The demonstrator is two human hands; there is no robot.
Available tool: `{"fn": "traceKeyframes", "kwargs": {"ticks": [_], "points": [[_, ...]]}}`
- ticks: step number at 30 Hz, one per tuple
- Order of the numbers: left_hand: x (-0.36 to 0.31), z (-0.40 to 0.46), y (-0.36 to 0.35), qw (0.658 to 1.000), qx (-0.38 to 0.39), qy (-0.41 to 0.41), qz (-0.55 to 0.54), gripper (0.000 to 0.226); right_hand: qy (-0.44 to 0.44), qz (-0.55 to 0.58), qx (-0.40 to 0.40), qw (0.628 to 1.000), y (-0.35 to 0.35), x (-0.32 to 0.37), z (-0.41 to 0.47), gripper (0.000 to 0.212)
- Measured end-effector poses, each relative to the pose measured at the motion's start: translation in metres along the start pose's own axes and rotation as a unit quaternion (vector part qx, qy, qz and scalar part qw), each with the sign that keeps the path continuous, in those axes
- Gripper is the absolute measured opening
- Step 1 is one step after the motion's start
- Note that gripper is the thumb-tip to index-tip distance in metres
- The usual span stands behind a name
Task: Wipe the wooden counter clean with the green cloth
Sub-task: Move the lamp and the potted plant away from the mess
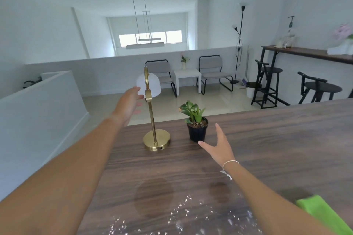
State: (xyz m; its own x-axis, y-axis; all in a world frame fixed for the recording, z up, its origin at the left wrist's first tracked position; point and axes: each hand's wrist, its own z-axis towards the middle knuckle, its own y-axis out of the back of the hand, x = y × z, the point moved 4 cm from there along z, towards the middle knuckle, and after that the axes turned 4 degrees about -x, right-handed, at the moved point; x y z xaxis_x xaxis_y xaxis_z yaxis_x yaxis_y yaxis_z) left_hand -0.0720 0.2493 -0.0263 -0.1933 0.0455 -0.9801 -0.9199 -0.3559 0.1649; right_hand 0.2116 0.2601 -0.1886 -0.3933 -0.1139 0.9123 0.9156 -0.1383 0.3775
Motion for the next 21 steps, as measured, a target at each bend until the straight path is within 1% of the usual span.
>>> {"fn": "traceKeyframes", "kwargs": {"ticks": [3,9,13,14,18,21], "points": [[0.019,-0.031,0.003,1.0,0.018,-0.008,0.014,0.045,0.004,-0.031,-0.009,0.999,0.009,-0.001,-0.038,0.091],[0.072,-0.097,-0.001,0.995,0.061,-0.01,0.082,0.042,-0.01,-0.115,-0.013,0.993,0.035,-0.023,-0.118,0.079],[0.098,-0.143,-0.002,0.991,0.062,-0.02,0.121,0.024,-0.01,-0.157,-0.024,0.987,0.064,-0.038,-0.154,0.072],[0.104,-0.154,-0.002,0.988,0.063,-0.022,0.139,0.023,-0.005,-0.168,-0.027,0.985,0.072,-0.041,-0.159,0.07],[0.117,-0.2,0.001,0.974,0.033,-0.059,0.218,0.024,0.031,-0.218,-0.025,0.975,0.103,-0.049,-0.172,0.065],[0.127,-0.236,0.008,0.962,0.0,-0.069,0.265,0.033,0.082,-0.286,-0.021,0.954,0.126,-0.055,-0.182,0.061]]}}
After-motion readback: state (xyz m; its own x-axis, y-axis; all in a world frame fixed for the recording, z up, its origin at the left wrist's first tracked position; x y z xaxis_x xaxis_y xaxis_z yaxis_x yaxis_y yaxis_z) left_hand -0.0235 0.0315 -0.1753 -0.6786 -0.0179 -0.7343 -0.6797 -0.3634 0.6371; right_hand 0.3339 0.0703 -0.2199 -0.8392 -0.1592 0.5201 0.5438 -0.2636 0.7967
